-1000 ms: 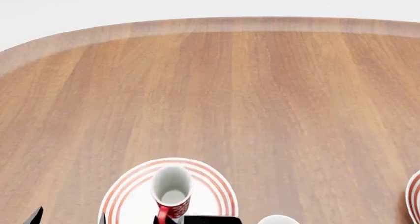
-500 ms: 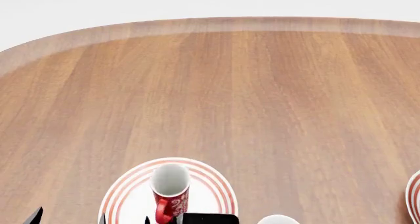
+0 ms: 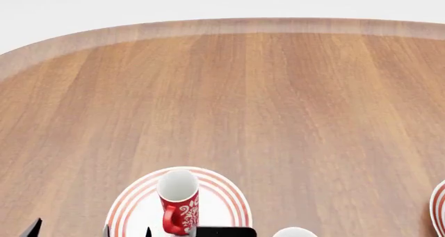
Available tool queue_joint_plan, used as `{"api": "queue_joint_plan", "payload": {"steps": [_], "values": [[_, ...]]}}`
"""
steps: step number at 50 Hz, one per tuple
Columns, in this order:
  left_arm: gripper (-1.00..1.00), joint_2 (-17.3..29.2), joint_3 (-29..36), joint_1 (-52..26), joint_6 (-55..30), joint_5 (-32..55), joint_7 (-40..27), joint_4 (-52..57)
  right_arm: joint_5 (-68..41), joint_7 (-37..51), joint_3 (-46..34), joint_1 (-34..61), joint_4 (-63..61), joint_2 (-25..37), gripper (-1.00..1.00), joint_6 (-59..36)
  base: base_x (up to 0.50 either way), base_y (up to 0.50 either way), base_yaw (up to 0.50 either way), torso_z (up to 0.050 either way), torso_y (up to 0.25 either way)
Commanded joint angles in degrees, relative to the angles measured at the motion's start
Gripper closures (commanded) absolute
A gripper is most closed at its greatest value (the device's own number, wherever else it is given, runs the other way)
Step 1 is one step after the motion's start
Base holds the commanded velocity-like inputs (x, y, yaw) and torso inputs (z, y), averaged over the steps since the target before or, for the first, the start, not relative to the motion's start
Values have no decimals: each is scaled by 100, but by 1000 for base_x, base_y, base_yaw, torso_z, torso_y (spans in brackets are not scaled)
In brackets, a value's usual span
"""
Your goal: Put the red mug on the left plate.
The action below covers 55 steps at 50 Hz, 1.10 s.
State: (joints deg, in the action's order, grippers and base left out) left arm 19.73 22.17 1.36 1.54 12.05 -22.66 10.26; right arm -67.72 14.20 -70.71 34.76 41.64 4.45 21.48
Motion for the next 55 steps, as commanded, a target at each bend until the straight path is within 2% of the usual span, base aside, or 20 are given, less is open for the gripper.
{"api": "queue_joint_plan", "payload": {"steps": [1,23,55], "values": [[-100,119,20,184,-85,-109,-138,490,246,591,-177,-198,-1168,579,-100,215,0,0,0,0,0],[-100,293,88,467,-208,-372,-360,1246,1263,1850,-371,-487,-3231,1553,-100,566,0,0,0,0,0],[-100,528,215,897,-285,-788,-607,2205,3074,3384,-479,-898,-5428,2491,-100,668,0,0,0,0,0]]}}
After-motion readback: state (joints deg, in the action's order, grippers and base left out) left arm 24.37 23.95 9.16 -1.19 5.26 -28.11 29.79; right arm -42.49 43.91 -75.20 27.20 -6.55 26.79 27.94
